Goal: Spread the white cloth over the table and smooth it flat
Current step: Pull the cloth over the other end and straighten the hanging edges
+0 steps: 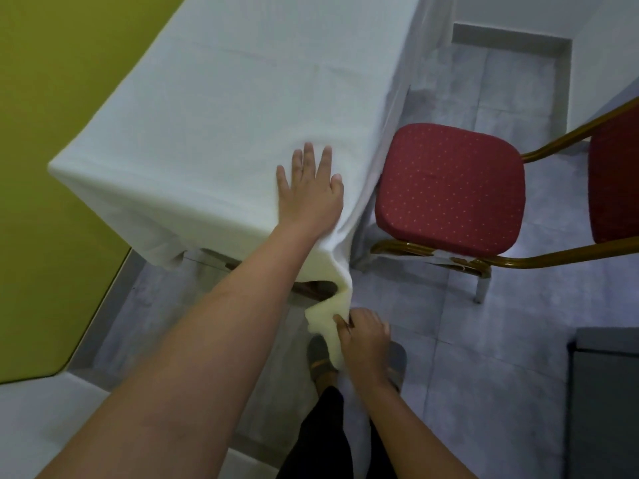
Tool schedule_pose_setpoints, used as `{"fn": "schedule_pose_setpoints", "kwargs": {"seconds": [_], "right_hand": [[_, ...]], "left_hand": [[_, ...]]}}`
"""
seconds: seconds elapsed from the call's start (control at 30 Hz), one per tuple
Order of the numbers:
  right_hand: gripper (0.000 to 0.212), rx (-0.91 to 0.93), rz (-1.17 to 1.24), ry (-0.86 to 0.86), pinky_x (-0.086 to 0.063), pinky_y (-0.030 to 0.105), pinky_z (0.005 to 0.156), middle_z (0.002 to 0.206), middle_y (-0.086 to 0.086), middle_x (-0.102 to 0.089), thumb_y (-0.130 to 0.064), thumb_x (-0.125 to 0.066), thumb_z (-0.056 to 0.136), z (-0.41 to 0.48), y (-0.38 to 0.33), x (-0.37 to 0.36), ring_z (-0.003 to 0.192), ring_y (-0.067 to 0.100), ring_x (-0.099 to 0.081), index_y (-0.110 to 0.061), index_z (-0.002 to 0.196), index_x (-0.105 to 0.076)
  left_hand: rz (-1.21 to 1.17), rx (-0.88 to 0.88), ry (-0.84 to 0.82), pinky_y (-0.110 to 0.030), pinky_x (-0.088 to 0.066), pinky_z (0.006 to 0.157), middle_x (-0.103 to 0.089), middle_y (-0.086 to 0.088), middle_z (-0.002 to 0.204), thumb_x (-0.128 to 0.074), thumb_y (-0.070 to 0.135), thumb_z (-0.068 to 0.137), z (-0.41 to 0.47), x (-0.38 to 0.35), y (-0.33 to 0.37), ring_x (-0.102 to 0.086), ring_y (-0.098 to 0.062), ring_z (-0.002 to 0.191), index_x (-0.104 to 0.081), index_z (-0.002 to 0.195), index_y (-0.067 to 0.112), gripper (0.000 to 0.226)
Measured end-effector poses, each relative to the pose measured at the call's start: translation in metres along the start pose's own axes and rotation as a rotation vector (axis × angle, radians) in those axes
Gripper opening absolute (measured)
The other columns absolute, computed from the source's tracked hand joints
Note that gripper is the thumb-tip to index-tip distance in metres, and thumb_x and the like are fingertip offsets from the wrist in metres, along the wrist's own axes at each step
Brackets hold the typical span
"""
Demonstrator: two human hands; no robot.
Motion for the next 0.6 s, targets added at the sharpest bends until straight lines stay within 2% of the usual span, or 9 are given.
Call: {"fn": "schedule_pose_setpoints", "kwargs": {"seconds": [0.07, 0.13, 0.27, 0.43, 0.53, 0.6], "right_hand": [[0.026, 0.053, 0.08, 0.193, -0.038, 0.029, 0.071, 0.072, -0.004, -0.06, -0.037, -0.056, 0.09, -0.001, -0.017, 0.021, 0.07, 0.014, -0.054, -0.017, 0.073, -0.059], [0.024, 0.126, 0.058, 0.273, -0.034, 0.026, 0.07, 0.069, -0.006, -0.059, -0.034, -0.06, 0.088, -0.004, -0.025, 0.03, 0.065, 0.011, -0.052, -0.018, 0.07, -0.058], [0.016, 0.087, -0.072, 0.071, -0.041, 0.03, 0.07, 0.075, 0.001, -0.067, -0.025, -0.07, 0.084, -0.004, 0.0, 0.006, 0.068, 0.018, -0.061, -0.015, 0.074, -0.063], [0.012, 0.125, -0.11, 0.02, -0.046, 0.032, 0.07, 0.076, 0.001, -0.068, -0.024, -0.075, 0.08, 0.005, -0.005, 0.001, 0.07, 0.016, -0.063, -0.015, 0.079, -0.067], [0.012, 0.105, -0.116, -0.063, -0.039, 0.027, 0.081, 0.085, -0.001, -0.069, -0.029, -0.072, 0.082, -0.002, 0.002, -0.015, 0.079, 0.014, -0.064, -0.018, 0.085, -0.068], [0.015, 0.075, -0.164, -0.159, -0.034, 0.025, 0.084, 0.095, -0.005, -0.068, -0.036, -0.062, 0.088, -0.003, 0.013, -0.031, 0.089, 0.012, -0.061, -0.023, 0.094, -0.065]], "left_hand": [[0.002, 0.0, -0.004, -0.049, 0.007, 0.117, 0.008, -0.005, 0.161, -0.013, 0.037, 0.1, 0.0, -0.001, 0.0, 0.009, -0.022, 0.148, 0.001, 0.152, 0.023, 0.056], [0.015, 0.004, -0.001, -0.049, 0.007, 0.117, 0.009, -0.005, 0.161, -0.013, 0.037, 0.1, 0.0, -0.001, -0.001, 0.009, -0.022, 0.148, 0.002, 0.152, 0.023, 0.056], [-0.003, 0.005, -0.012, -0.048, 0.009, 0.116, 0.01, -0.005, 0.16, -0.012, 0.037, 0.1, 0.0, -0.001, 0.0, 0.011, -0.021, 0.147, 0.003, 0.152, 0.023, 0.056], [-0.009, -0.003, -0.016, -0.048, 0.01, 0.116, 0.011, -0.005, 0.16, -0.012, 0.037, 0.099, -0.001, -0.002, 0.001, 0.012, -0.021, 0.147, 0.003, 0.152, 0.023, 0.056], [-0.007, -0.006, -0.021, -0.048, 0.01, 0.116, 0.012, -0.005, 0.16, -0.012, 0.038, 0.1, -0.001, -0.002, 0.0, 0.013, -0.021, 0.147, 0.005, 0.152, 0.023, 0.056], [-0.011, -0.009, -0.03, -0.048, 0.01, 0.116, 0.013, -0.004, 0.16, -0.012, 0.037, 0.1, -0.001, -0.003, 0.0, 0.013, -0.021, 0.147, 0.005, 0.152, 0.023, 0.056]]}}
Point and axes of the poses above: each hand's wrist, its own z-axis towards the middle knuckle, its own x-axis out of the back of the hand, y = z × x, the point moved 9 cm from there along z, towards the middle knuckle
